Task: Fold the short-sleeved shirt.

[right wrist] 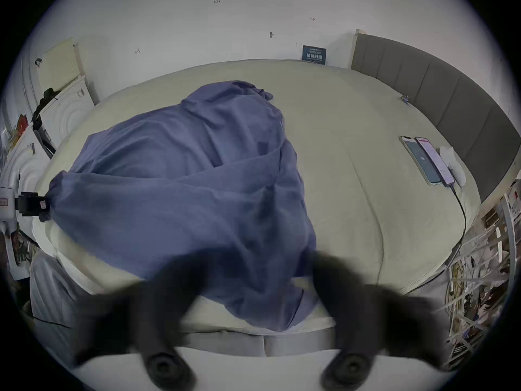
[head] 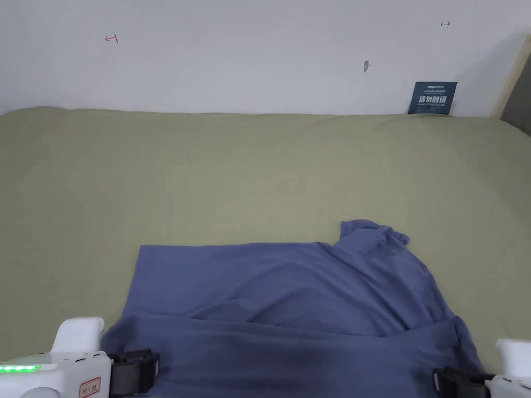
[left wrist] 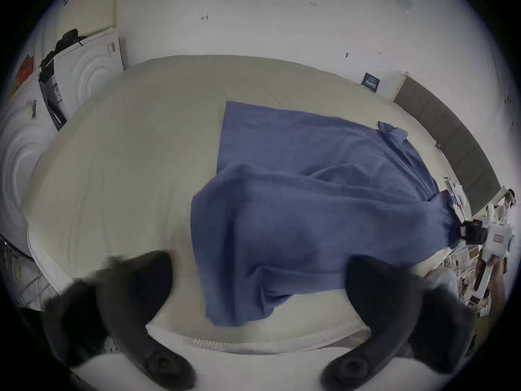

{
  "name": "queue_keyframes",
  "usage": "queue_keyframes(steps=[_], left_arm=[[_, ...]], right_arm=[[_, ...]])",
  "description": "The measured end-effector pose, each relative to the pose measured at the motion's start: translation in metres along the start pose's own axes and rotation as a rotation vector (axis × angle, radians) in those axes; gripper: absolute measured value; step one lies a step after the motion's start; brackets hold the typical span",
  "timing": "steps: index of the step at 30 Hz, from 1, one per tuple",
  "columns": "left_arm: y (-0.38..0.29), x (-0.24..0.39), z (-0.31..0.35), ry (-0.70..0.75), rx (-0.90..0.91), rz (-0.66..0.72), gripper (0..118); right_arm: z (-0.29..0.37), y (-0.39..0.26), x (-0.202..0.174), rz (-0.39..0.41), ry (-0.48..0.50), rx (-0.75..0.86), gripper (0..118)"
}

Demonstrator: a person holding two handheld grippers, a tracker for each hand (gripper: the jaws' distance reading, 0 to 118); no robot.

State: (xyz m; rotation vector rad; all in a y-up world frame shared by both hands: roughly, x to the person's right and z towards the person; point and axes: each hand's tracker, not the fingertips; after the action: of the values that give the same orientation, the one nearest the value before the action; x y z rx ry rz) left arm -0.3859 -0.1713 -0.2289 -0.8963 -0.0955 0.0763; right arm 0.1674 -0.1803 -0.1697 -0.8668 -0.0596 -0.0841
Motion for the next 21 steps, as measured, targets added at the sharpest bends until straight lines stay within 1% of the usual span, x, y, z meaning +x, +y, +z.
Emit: queue_keyframes(steps=[1, 2, 3, 4, 5, 6, 7, 8, 12, 16, 17, 18, 19, 20, 21], left_arm=[[0.011, -0.005, -0.002, 0.009, -0.003, -0.003, 111], [0.02, -0.008, -0.005, 0.017, 0.004, -0.001, 99], [0.024, 0.001, 0.004, 0.049, 0.05, 0.005, 59], [0.035, -0.001, 0.002, 0.046, 0.053, 0.0, 12], [0.048, -0.003, -0.006, 0.049, 0.049, -0.009, 0], [0.06, -0.005, -0.015, 0.078, 0.061, -0.002, 0], [0.068, 0.009, -0.022, 0.057, 0.058, -0.006, 0], [0.082, 0.009, -0.033, 0.051, 0.049, -0.014, 0], [0.132, 0.013, -0.083, 0.066, 0.004, -0.024, 0], [0.17, 0.007, -0.144, 0.096, -0.07, 0.018, 0], [0.176, 0.004, -0.155, 0.117, -0.08, 0.021, 0], [0.18, 0.001, -0.164, 0.132, -0.077, 0.019, 5], [0.186, 0.004, -0.172, 0.155, -0.088, -0.007, 28], [0.188, 0.003, -0.18, 0.191, -0.097, -0.017, 70], [0.189, 0.0, -0.193, 0.204, -0.129, -0.031, 118]], right_arm=[[-0.002, 0.01, 0.0, -0.008, -0.018, 0.013, 93], [-0.002, 0.016, -0.001, -0.011, -0.011, 0.036, 88], [-0.005, 0.024, -0.001, -0.013, -0.003, 0.065, 67], [-0.011, 0.035, 0.0, -0.003, -0.005, 0.067, 34], [-0.018, 0.044, 0.0, 0.008, -0.011, 0.076, 0], [-0.019, 0.052, -0.004, 0.027, -0.037, 0.093, 0], [-0.028, 0.064, -0.001, 0.039, -0.034, 0.124, 0], [-0.038, 0.077, 0.003, 0.043, -0.017, 0.097, 0], [-0.077, 0.121, 0.01, 0.054, -0.03, 0.095, 0], [-0.118, 0.157, 0.02, 0.028, -0.043, 0.054, 0], [-0.127, 0.163, 0.024, 0.027, -0.033, 0.038, 0], [-0.128, 0.166, 0.02, 0.028, -0.034, 0.026, 0], [-0.135, 0.168, 0.022, 0.029, -0.051, 0.028, 0], [-0.141, 0.171, 0.025, 0.032, -0.052, 0.019, 0], [-0.146, 0.172, 0.027, 0.043, -0.048, 0.006, 0]])
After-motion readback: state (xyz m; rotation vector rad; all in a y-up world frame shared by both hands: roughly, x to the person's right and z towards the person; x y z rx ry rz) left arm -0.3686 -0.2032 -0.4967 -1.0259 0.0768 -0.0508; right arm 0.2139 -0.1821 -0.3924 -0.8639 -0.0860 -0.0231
